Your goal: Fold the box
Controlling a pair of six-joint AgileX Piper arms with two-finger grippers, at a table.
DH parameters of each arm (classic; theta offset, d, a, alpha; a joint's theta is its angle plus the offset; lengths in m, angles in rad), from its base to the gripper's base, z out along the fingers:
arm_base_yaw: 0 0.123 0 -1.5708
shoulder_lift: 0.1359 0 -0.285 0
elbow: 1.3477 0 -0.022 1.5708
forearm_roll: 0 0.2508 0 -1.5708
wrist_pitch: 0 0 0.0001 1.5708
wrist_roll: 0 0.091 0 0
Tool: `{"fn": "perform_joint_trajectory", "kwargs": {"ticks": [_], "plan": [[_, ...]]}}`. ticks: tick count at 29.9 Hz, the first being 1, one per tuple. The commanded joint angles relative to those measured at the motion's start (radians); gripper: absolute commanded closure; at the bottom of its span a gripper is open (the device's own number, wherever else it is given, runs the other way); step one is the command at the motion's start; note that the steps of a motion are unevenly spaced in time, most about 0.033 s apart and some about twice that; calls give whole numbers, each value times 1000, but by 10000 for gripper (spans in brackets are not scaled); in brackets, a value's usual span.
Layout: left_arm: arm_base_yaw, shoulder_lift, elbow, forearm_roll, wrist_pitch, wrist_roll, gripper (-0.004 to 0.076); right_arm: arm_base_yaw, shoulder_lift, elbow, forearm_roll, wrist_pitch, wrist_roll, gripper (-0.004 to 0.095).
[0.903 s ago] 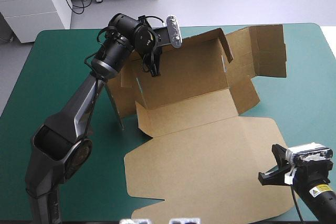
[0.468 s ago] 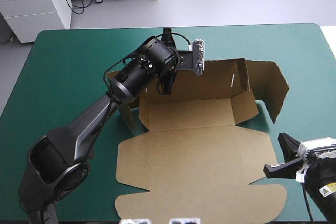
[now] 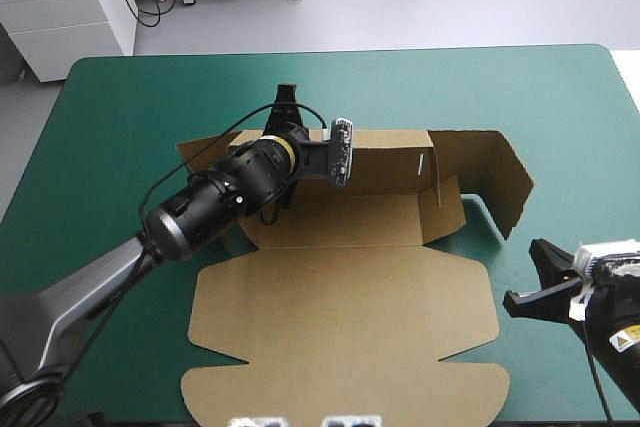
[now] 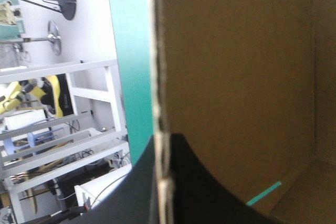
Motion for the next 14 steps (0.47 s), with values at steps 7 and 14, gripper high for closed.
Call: {"fn": "perform_joint_trajectory", "kwargs": {"ticks": [7,14], "plan": [[-10,-113,216,437,-168,-374,731,0,220,-191,34,-52,-40,927],[-55,-113,301,775,-160,-653,731,0,422,-382,200,-1,-204,927]]}}
